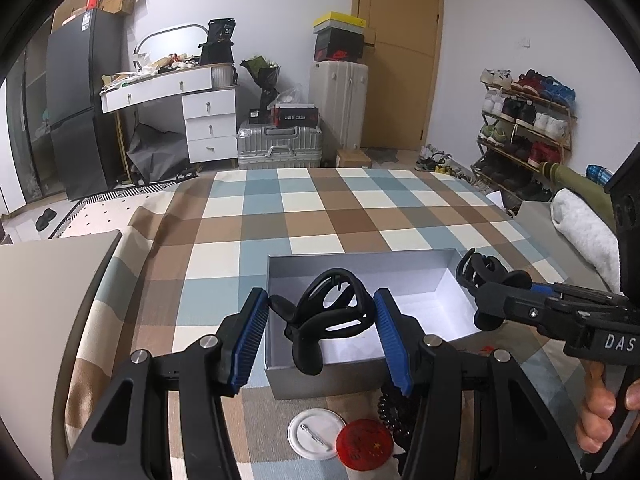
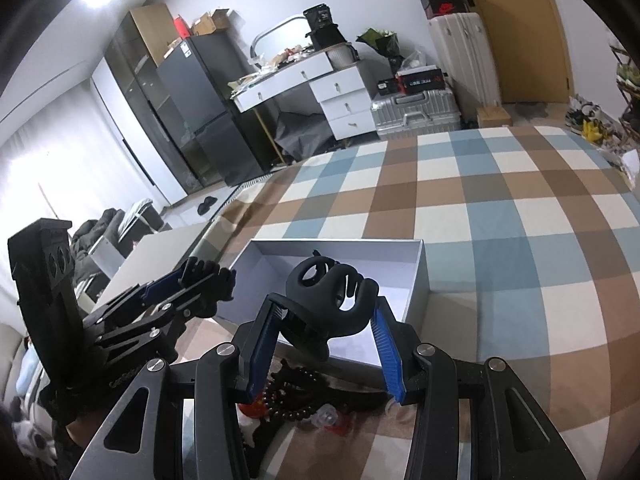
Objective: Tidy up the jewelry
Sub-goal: 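Lower both held claw clips into the silver box and open both tools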
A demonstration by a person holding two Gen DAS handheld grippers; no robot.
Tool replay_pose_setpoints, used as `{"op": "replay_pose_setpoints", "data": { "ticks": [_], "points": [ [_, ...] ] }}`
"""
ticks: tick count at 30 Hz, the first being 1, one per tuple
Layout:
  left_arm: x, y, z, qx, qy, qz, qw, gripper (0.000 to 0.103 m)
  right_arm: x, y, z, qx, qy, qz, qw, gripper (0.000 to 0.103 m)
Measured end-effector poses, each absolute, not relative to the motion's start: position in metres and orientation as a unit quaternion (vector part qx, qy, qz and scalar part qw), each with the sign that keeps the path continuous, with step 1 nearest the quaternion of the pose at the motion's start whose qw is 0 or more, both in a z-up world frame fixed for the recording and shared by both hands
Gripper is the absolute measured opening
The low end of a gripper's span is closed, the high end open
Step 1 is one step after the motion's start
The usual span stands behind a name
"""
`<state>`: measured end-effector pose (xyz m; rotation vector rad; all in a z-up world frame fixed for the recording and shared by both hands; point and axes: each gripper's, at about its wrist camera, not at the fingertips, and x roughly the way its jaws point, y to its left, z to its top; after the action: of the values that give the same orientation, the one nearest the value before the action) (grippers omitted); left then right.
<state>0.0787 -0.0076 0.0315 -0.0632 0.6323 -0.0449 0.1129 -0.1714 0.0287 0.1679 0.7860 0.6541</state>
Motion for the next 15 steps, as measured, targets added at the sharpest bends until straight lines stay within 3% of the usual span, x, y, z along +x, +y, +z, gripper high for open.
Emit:
{"op": "replay_pose_setpoints", "data": {
  "ticks": [15],
  "points": [
    [0.091, -0.008, 0.023, -0.025, 0.326, -0.011, 0.945, 0.049, 0.122, -0.157, 0.018, 0.061, 0.394, 0.315, 0.861, 0.044]
  ]
}}
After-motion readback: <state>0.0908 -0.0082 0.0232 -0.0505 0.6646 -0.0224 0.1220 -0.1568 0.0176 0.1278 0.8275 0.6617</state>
